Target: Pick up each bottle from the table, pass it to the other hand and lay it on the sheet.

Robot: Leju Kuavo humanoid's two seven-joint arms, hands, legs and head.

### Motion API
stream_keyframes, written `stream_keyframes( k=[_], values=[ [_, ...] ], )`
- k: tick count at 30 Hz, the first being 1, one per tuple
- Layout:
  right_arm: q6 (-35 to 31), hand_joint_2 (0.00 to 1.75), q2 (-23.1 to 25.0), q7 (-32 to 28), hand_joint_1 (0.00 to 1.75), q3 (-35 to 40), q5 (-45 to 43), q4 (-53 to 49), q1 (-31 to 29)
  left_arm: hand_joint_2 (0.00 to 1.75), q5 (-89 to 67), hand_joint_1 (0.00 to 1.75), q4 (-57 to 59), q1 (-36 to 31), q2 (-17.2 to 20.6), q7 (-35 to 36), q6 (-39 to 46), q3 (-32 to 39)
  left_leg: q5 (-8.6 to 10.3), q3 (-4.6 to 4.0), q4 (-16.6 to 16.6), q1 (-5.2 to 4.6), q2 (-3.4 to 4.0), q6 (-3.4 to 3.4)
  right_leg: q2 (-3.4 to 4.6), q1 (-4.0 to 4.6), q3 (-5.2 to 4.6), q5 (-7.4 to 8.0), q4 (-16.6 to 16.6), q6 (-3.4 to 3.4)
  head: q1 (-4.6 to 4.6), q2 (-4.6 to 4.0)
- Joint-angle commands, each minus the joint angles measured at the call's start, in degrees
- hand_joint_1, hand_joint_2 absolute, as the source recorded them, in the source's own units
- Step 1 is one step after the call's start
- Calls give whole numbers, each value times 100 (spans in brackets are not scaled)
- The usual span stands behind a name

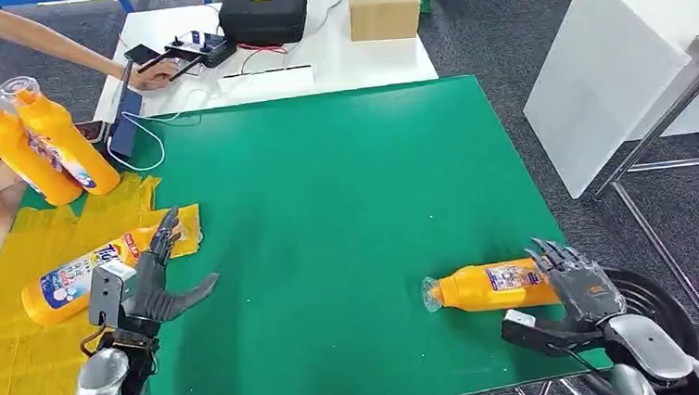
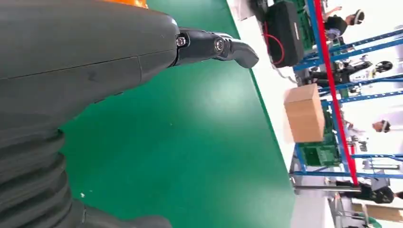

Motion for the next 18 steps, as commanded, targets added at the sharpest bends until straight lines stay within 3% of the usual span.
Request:
stream_keyframes(
  k=[1,5,8,9,18],
  values=[
    [169,175,306,-142,0,498,-119,1357,-856,175,65,0,380,-344,-39,-46,-28,-193,-1,12,-4,12,3,-7,14,10,15,6,-13,-5,0,0],
    [186,175,341,-179,0,532,-143,1559,-964,175,62,0,404,-362,-45,-46,-32,-218,-7,24,-2,20,-5,-15,15,17,29,1,-15,-9,0,0],
    [185,175,436,-214,79,598,-148,1866,-1145,175,68,0,449,-419,-74,-44,-42,-258,-8,31,-3,22,-7,-16,15,19,35,1,-17,-9,0,0],
    [169,175,462,-230,87,621,-148,2000,-1225,175,83,0,466,-429,-72,-52,-50,-263,-4,26,-6,15,-4,-12,12,14,28,3,-17,-6,0,0],
    [169,175,462,-230,87,621,-148,2000,-1225,175,83,0,466,-429,-72,-52,-50,-263,-1,21,-3,10,3,-7,12,8,22,2,-9,-4,0,0]
  ],
)
